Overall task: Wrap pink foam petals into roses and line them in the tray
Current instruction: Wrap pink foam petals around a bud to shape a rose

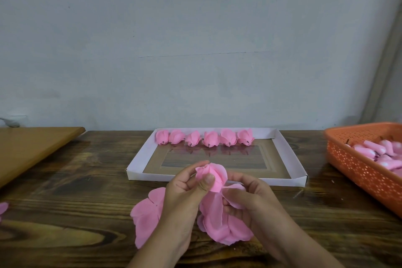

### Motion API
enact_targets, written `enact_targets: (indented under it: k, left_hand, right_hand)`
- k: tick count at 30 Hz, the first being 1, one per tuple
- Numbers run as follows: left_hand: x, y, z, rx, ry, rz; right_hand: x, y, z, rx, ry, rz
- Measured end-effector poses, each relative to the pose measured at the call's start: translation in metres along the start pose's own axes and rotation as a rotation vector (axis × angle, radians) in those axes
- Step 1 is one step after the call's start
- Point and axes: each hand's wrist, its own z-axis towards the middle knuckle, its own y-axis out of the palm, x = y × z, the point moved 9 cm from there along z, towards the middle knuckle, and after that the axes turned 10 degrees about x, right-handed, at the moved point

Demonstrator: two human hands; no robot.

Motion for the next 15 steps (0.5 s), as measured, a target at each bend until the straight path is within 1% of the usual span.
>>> enact_targets:
  k: [3,9,15]
  left_hand:
    - [0.001,-0.001,0.001,0.014,0.021,0.017]
    - [0.005,-0.002,0.001,0.026,0.056,0.034]
    - [0.007,-0.003,0.000,0.033,0.067,0.036]
  right_hand:
    - [0.000,-0.005,0.001,0.048,-0.015,-0.037]
    - [-0.005,-0.022,0.003,0.256,-0.083,-0.117]
    - [-0.015,-0.029,-0.001,0.352,-0.173,-0.133]
